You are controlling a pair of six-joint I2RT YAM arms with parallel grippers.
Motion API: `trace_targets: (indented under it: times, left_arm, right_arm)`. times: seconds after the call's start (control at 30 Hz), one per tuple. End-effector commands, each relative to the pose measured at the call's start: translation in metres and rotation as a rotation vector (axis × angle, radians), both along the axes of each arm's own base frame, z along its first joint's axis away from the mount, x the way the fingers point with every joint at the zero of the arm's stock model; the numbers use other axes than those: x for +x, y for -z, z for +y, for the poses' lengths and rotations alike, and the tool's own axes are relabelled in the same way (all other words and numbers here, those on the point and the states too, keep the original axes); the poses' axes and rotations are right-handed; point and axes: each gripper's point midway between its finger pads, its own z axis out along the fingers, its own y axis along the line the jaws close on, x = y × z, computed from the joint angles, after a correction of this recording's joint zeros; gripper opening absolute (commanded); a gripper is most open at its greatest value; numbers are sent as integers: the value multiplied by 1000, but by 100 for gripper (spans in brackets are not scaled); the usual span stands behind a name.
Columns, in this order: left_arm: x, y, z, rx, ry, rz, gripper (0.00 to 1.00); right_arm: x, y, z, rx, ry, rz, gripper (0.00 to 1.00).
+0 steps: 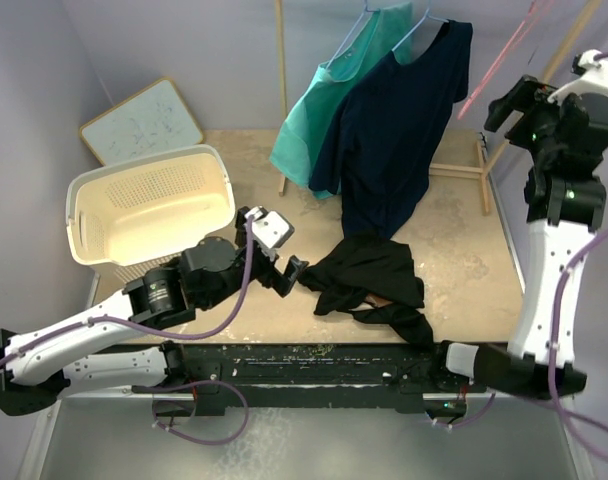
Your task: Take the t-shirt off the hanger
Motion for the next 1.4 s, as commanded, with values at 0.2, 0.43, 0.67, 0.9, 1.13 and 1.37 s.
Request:
trace_targets:
  times: [0.2, 0.43, 0.67, 0.9, 1.13, 1.37]
  left_arm:
    - [-11, 13, -67, -21, 203, 72, 99]
    - [-16, 102, -137, 128, 347, 274, 100]
    - [-8, 176, -191, 237, 363, 447, 99]
    - [11, 196, -214, 278, 345, 409, 99]
    - [11, 232, -230, 322, 371, 461, 99]
    - [12, 259, -220, 362, 331, 477, 99]
  right_arm:
    - [-101, 39, 20, 80, 58, -39, 91]
    - [-168, 79, 36, 126, 80, -103, 88]
    - [-180, 106, 53, 160, 16, -54, 86]
    - [-184, 101, 67, 181, -53, -99, 86]
    - [-185, 94, 71, 190, -70, -129, 85]
    - [-185, 95, 71, 188, -73, -125, 86]
